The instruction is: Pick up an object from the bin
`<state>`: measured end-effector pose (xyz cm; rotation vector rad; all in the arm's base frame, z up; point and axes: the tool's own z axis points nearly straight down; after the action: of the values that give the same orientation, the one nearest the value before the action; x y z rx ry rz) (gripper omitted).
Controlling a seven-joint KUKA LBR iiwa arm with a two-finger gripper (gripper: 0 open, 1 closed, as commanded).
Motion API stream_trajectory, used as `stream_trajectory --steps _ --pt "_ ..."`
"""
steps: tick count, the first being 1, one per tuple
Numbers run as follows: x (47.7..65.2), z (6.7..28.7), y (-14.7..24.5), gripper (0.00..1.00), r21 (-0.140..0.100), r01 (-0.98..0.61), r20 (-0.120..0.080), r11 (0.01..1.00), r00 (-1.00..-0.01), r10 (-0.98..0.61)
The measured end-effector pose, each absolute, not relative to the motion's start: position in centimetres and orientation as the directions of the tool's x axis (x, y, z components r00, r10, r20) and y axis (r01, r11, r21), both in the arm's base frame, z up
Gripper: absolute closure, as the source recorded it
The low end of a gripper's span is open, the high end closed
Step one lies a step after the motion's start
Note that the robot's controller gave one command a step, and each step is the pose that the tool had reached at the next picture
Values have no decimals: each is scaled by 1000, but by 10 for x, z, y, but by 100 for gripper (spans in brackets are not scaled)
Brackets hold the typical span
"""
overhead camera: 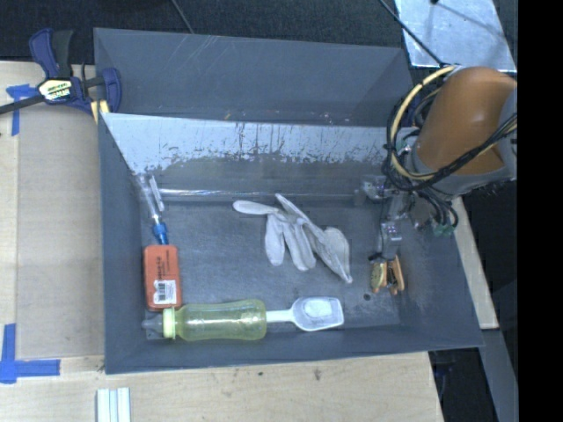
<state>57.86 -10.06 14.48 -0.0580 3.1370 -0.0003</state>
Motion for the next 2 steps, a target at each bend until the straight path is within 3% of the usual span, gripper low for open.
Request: stream_trajectory --steps 2 --pt "575 113 -85 0 -1 -380 -2 925 -925 -380"
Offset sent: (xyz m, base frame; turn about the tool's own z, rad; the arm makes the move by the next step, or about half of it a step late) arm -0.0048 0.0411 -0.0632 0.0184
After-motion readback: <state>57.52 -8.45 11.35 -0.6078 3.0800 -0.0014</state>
